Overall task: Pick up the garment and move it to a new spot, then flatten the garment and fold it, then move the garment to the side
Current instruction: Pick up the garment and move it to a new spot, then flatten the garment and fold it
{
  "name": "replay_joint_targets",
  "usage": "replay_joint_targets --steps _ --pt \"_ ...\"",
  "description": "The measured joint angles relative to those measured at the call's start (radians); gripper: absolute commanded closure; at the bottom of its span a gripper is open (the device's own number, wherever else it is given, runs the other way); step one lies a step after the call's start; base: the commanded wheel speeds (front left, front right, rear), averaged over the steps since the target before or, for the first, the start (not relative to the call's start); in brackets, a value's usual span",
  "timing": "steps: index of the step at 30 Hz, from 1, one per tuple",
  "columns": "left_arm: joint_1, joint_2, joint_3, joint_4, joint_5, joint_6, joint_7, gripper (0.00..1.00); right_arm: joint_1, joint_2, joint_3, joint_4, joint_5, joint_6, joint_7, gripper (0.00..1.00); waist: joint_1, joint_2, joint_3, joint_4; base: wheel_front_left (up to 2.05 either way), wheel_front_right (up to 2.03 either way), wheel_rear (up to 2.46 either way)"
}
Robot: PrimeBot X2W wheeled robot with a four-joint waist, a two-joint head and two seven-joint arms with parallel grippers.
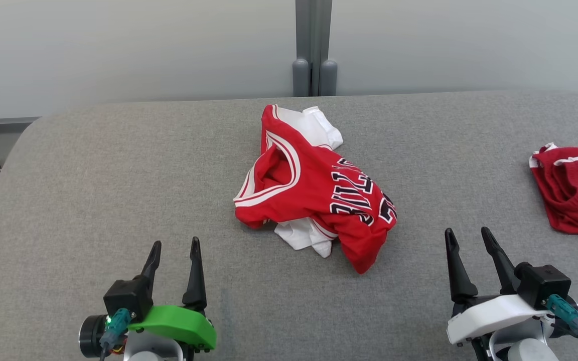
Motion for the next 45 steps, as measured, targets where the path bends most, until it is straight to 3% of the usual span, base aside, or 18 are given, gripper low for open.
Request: replay_joint_targets --steps 9,15,24,32,33,34,35,36,45 --pt "-0.040 -0.009 -0.020 0.065 0.031 -0.043 0.000 0.00 -0.014 0.000 0.010 -0.012 0.002 0.000 0.000 0.00 0.0000 0.0000 0.026 -0.014 0.00 0.00 0.00" --pt "-0.132 -0.018 -0.054 0.186 0.027 -0.062 0.004 0.00 -0.036 0.000 0.022 -0.035 -0.003 0.000 0.000 0.00 0.0000 0.0000 0.065 -0.043 0.00 0.00 0.00" --pt "-0.283 -0.022 -0.067 0.384 0.000 -0.084 0.016 0.00 -0.072 0.000 0.032 -0.056 -0.008 0.000 -0.001 0.00 0.0000 0.0000 0.149 -0.111 0.00 0.00 0.00" --pt "-0.356 -0.023 -0.044 0.463 -0.026 -0.087 0.006 0.00 -0.091 0.000 0.036 -0.060 -0.008 0.000 -0.001 0.00 0.0000 0.0000 0.202 -0.173 0.00 0.00 0.00" --pt "-0.363 -0.024 -0.035 0.460 -0.026 -0.088 0.006 0.06 -0.091 0.000 0.036 -0.060 -0.007 0.000 -0.001 0.00 0.0000 0.0000 0.206 -0.179 0.00 0.00 0.00" --pt "-0.366 -0.024 -0.026 0.446 -0.026 -0.089 0.004 0.59 -0.091 0.000 0.035 -0.060 -0.007 0.000 -0.001 0.00 0.0000 0.0000 0.209 -0.184 0.00 0.00 0.00" --pt "-0.368 -0.024 -0.020 0.426 -0.025 -0.095 0.003 0.74 -0.091 0.000 0.035 -0.060 -0.007 0.000 -0.001 0.00 0.0000 0.0000 0.211 -0.188 0.00 0.00 0.00" --pt "-0.368 -0.024 -0.016 0.407 -0.021 -0.096 0.002 1.00 -0.091 0.000 0.033 -0.059 -0.007 0.000 -0.001 0.00 0.0000 0.0000 0.211 -0.189 0.00 0.00 0.00" --pt "-0.295 -0.024 0.009 0.163 0.039 -0.114 0.002 1.00 -0.075 0.000 0.025 -0.054 -0.007 0.000 -0.001 0.00 0.0000 0.0000 0.169 -0.162 0.00 0.00 0.00"
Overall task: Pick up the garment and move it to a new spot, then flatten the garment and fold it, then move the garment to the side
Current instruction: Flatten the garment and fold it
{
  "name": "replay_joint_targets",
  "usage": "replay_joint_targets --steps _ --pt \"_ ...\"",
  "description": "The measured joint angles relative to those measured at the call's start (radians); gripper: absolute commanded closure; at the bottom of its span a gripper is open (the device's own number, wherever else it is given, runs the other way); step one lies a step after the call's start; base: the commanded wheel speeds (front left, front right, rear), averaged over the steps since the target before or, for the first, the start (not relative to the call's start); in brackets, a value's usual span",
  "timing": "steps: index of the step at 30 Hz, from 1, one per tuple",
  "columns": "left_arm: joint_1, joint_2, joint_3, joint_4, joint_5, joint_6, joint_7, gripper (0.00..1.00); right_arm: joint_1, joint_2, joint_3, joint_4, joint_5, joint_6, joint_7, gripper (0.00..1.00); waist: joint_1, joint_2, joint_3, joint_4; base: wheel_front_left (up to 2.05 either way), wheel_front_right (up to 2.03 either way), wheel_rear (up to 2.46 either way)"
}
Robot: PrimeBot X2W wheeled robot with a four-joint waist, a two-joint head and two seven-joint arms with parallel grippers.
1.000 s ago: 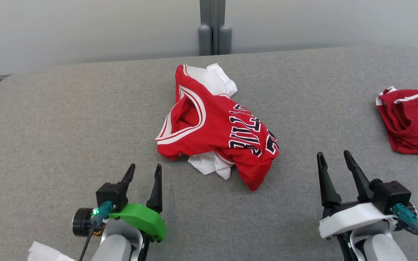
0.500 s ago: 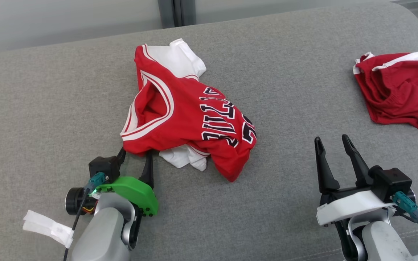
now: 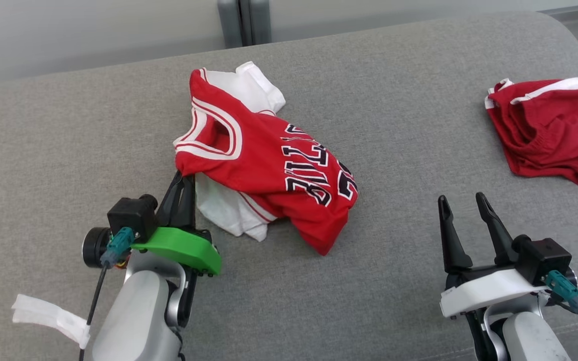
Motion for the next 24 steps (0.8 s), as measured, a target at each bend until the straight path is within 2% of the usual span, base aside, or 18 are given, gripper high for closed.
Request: replay_joint_targets --steps 11,16,20,24 --pt "0.118 -0.001 -0.105 -0.352 0.086 0.003 0.000 1.00 0.038 0.000 0.002 0.008 0.004 0.000 0.000 0.00 0.0000 0.0000 -0.087 0.070 0.00 0.00 0.00" --pt "0.148 -0.001 -0.163 -0.471 0.111 0.033 0.002 1.00 0.044 0.000 0.003 0.005 0.012 0.000 0.000 0.00 0.0000 0.0000 -0.114 0.090 0.00 0.00 0.00" --pt "0.161 -0.002 -0.171 -0.498 0.116 0.079 0.039 1.00 0.045 0.000 -0.001 0.000 0.012 0.000 0.000 0.00 0.0000 0.0000 -0.106 0.086 0.00 0.00 0.00" --pt "0.146 0.005 -0.134 -0.424 0.106 0.105 0.050 1.00 0.038 0.000 0.000 -0.006 0.013 0.000 0.000 0.00 0.0000 0.0000 -0.080 0.071 0.00 0.00 0.00"
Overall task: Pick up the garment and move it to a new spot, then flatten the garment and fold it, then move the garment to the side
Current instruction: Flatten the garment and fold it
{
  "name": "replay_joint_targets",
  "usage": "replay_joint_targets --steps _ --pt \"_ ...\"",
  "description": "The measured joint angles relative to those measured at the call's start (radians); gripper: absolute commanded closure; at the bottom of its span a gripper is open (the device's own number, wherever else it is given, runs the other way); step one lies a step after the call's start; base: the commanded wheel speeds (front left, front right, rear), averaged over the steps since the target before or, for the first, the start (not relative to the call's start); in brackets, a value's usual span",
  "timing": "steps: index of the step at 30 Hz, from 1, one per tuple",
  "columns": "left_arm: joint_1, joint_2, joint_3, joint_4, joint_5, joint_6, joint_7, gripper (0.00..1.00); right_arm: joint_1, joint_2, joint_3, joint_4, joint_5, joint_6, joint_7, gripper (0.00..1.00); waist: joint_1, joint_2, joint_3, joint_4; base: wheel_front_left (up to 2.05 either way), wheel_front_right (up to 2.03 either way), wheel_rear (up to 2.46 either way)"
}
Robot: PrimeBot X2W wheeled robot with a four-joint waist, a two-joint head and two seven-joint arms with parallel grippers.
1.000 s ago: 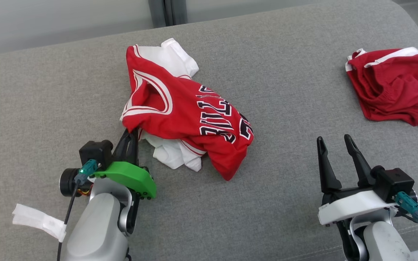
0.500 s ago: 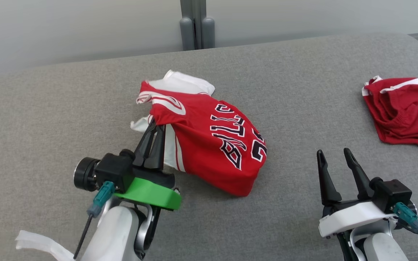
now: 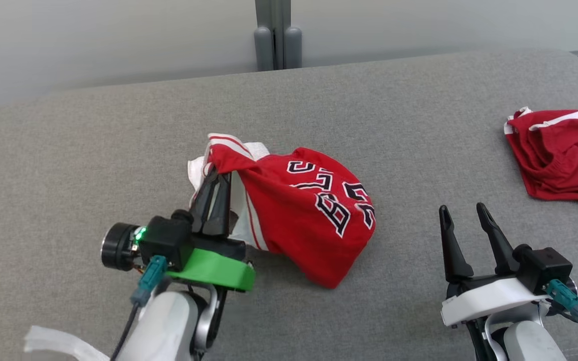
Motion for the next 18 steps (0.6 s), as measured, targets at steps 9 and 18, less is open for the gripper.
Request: replay_joint_targets --steps 9,18 --pt "-0.229 0.020 0.101 0.298 -0.012 0.022 -0.032 1.00 -0.058 0.000 0.026 -0.005 0.000 0.000 0.000 0.00 0.0001 0.0000 0.099 -0.055 0.00 0.00 0.00" --pt "-0.416 0.038 0.182 0.580 -0.021 0.053 -0.046 1.00 -0.092 -0.001 0.032 -0.009 0.008 0.000 0.000 0.00 0.0001 0.0000 0.194 -0.145 0.00 0.00 0.00"
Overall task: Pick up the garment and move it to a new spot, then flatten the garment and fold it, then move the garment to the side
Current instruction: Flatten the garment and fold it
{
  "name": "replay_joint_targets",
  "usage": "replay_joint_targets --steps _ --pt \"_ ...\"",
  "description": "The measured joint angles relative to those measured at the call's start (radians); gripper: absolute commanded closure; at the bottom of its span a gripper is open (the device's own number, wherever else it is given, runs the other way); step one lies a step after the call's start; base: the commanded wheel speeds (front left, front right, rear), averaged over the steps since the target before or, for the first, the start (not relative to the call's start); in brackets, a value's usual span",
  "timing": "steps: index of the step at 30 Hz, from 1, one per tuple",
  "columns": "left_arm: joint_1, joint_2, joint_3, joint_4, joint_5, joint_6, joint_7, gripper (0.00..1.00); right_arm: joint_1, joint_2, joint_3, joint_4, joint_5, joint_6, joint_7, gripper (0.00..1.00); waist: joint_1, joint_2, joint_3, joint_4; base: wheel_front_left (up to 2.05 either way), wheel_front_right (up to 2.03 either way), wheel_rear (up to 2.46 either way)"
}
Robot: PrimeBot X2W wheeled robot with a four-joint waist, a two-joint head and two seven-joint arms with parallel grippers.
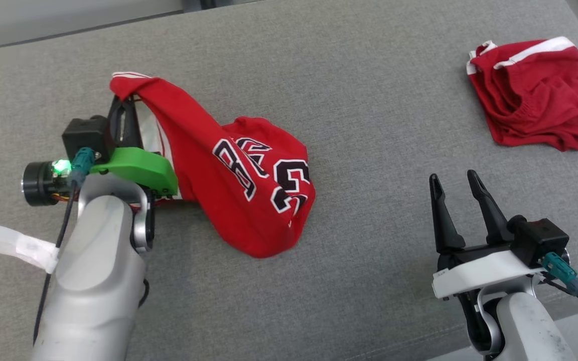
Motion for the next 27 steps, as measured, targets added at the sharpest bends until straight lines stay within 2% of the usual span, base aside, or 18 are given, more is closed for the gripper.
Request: replay_joint_targets --steps 5,8,9,10,11,21,27 --pt "-0.037 0.033 0.068 0.049 0.005 0.049 -0.004 1.00 -0.005 0.000 -0.002 -0.001 0.004 0.000 0.000 0.00 0.0000 0.0000 0.040 -0.038 0.00 0.00 0.00" --pt "-0.037 0.036 0.081 0.072 0.010 0.047 -0.004 1.00 -0.006 0.000 -0.002 0.000 0.005 0.000 0.000 0.00 0.0000 0.0000 0.051 -0.044 0.00 0.00 0.00" --pt "-0.036 0.033 0.082 0.076 0.011 0.040 -0.004 0.65 -0.006 0.000 -0.001 0.001 0.005 0.000 0.000 0.00 0.0000 0.0000 0.051 -0.042 0.00 0.00 0.00" --pt "-0.035 0.031 0.084 0.075 0.012 0.037 -0.004 0.56 -0.006 0.000 0.001 0.001 0.005 0.000 0.000 0.00 0.0000 0.0000 0.050 -0.039 0.00 0.00 0.00" --pt "-0.034 0.027 0.087 0.069 0.015 0.033 -0.004 0.00 -0.006 0.000 0.002 0.002 0.005 0.000 0.000 0.00 0.0000 0.0000 0.049 -0.035 0.00 0.00 0.00" --pt "0.171 -0.022 0.122 -0.171 0.029 -0.030 -0.006 0.00 0.015 0.001 -0.007 0.026 -0.012 0.000 0.000 0.00 0.0000 0.0000 -0.029 0.044 0.00 0.00 0.00" --pt "0.336 -0.037 0.119 -0.283 0.027 -0.035 -0.006 0.00 0.041 0.002 0.064 0.105 -0.006 0.000 0.005 0.00 0.0000 0.0000 -0.081 0.108 0.00 0.00 0.00"
